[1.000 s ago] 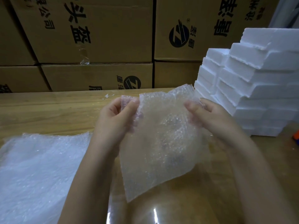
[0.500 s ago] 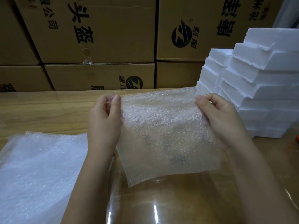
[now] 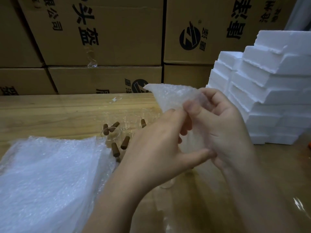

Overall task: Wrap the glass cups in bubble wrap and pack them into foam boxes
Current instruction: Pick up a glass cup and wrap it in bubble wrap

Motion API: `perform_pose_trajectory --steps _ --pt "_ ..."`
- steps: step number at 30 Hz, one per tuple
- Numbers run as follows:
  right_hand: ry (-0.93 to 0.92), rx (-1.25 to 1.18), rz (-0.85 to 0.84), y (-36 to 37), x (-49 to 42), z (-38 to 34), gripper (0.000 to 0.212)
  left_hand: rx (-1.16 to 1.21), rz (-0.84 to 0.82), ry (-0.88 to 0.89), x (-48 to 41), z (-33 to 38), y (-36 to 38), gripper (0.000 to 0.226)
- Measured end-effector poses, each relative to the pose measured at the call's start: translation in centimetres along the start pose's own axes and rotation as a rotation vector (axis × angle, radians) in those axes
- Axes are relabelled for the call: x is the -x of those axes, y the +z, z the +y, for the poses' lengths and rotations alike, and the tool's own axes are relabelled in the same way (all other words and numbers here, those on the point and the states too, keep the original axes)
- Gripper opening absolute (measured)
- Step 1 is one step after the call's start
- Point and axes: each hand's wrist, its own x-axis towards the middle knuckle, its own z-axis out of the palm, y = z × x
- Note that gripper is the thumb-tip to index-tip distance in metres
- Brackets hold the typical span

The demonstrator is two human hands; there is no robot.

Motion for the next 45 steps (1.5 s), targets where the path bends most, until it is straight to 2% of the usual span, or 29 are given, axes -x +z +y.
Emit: perform_pose_trajectory --steps 2,5,7,11,14,17,21,22,24,26,27,28,29,30,32,36,38,40,43,45 --pt "0.001 -0.028 -0.012 0.3 0.0 0.3 0.017 0.029 -0.002 -0.003 0.0 -0.2 -0.1 0.045" --pt "-0.033 0.091 0.033 -0.1 -0.2 0.4 0.017 0.055 0.01 -0.026 -0.1 -0.6 -0.7 0.018" --pt "-0.046 0.188 0.045 -0.6 -0.4 0.1 0.023 0.116 0.023 -0.09 -0.1 -1.0 -1.1 0.01" --pt "-0.084 0.392 -0.018 -2.3 -0.9 -1.0 0.036 0.129 0.284 -0.262 0.0 -2.4 -2.0 0.006" --pt "-0.122 0.557 0.02 -3.7 -1.3 -1.4 0.032 0.054 0.483 -0.324 0.3 -3.1 -3.0 0.01" --pt "-0.165 0.677 0.102 -4.2 -1.4 -1.6 0.033 0.026 0.625 -0.268 0.6 -2.9 -3.9 0.007" --pt "-0.23 0.819 0.046 -2.8 -0.5 -1.8 0.038 0.019 0.673 -0.174 0.7 -1.6 -3.8 0.005" --pt "-0.274 0.902 0.034 -2.0 -0.1 -1.9 0.042 -0.001 0.66 -0.168 0.6 -1.2 -3.5 0.005" --pt "-0.492 1.048 0.059 -0.6 0.7 -2.3 0.048 -0.047 0.624 -0.174 0.3 -0.7 -2.7 0.005" --pt "-0.735 1.038 0.053 0.6 1.7 -2.7 0.032 -0.079 0.605 -0.19 0.0 -0.5 -1.9 0.007" --pt "-0.767 1.023 -0.003 1.0 2.1 -2.7 0.018 -0.084 0.603 -0.192 -0.1 -0.5 -1.6 0.008" --pt "-0.701 1.04 -0.088 1.3 2.4 -2.6 0.007 -0.079 0.602 -0.19 -0.2 -0.4 -1.4 0.009" --pt "-0.543 1.091 -0.205 1.5 2.4 -2.3 0.004 -0.068 0.595 -0.188 -0.2 -0.3 -1.2 0.011" --pt "-0.361 1.17 -0.332 1.6 2.4 -1.9 0.009 -0.061 0.578 -0.18 -0.2 -0.2 -1.2 0.012" --pt "-0.187 1.275 -0.499 1.4 1.8 -0.7 0.02 -0.066 0.495 -0.146 0.0 0.3 -1.3 0.015" --pt "-0.014 1.274 -0.515 1.0 0.6 2.0 0.011 -0.071 0.299 -0.097 0.6 1.7 -1.5 0.021" --pt "0.004 1.292 -0.532 0.8 0.4 3.4 0.018 -0.071 0.309 -0.065 0.8 2.3 -1.6 0.017" --pt "-0.092 1.289 -0.497 0.6 0.5 4.2 0.031 -0.074 0.338 -0.049 0.9 2.3 -1.9 0.016" --pt "-0.17 1.399 -0.606 0.8 0.7 5.5 0.059 -0.101 0.379 -0.06 1.1 1.9 -2.6 0.018" --pt "-0.063 1.419 -0.601 1.0 0.5 5.6 0.058 -0.147 0.431 -0.073 1.2 1.7 -3.0 0.016"
